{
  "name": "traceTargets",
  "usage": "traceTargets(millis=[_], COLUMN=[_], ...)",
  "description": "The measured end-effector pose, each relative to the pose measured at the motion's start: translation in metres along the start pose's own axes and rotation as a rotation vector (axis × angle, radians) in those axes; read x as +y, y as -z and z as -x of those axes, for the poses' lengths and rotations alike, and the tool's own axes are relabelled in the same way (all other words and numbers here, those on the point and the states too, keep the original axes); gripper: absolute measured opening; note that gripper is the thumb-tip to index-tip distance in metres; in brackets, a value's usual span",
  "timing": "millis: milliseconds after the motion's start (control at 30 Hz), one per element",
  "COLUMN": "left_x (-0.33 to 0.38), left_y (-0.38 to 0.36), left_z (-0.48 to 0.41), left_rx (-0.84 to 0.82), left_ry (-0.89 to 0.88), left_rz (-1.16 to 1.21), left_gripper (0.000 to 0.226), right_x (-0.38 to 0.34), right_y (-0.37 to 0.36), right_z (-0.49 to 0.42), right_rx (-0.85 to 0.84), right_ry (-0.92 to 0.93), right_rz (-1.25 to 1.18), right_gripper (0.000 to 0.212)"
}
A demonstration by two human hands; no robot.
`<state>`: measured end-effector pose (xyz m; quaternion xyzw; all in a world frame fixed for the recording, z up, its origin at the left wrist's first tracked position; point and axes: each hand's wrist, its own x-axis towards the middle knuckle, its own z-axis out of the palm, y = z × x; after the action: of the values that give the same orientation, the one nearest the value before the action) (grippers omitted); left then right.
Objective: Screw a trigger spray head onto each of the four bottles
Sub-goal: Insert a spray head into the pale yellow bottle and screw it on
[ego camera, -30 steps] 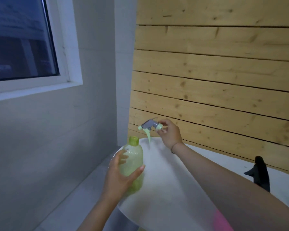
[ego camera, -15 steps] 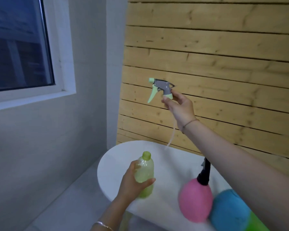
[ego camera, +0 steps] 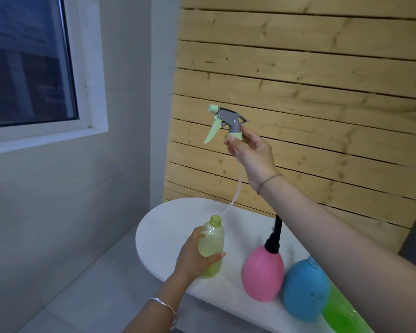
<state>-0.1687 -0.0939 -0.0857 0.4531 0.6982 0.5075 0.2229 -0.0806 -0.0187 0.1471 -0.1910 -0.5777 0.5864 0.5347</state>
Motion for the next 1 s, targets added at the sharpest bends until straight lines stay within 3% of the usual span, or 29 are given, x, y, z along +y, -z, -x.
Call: traceTargets(millis=[467,633,867,1000], left_x=[0.000,0.000,0.000,0.002], left_y=[-0.005,-0.006,-0.006,-0.005], left_z=[0.008,0.008,0.008,0.009], left_rx=[-0.014,-0.020,-0.019,-0.011], left_ry=[-0.022,-0.014,-0.013,-0.020], left_rz=[0.004,0.019,0.010,-0.009], left_gripper=[0.078,0.075,0.076,0.078], right_x=[0.041,0.070,0.094,0.102], right_y=[-0.001,0.028,0.053,0.061], right_z=[0.015,0.034,0.055,0.060], right_rx=[-0.177,-0.237,-0.400,-0.354], right_ry=[-0.099,-0.172,-0.238,-0.236], right_rz=[0.102,0.383,0.488,0.426], right_gripper=[0.029,0.029,0.029,0.026])
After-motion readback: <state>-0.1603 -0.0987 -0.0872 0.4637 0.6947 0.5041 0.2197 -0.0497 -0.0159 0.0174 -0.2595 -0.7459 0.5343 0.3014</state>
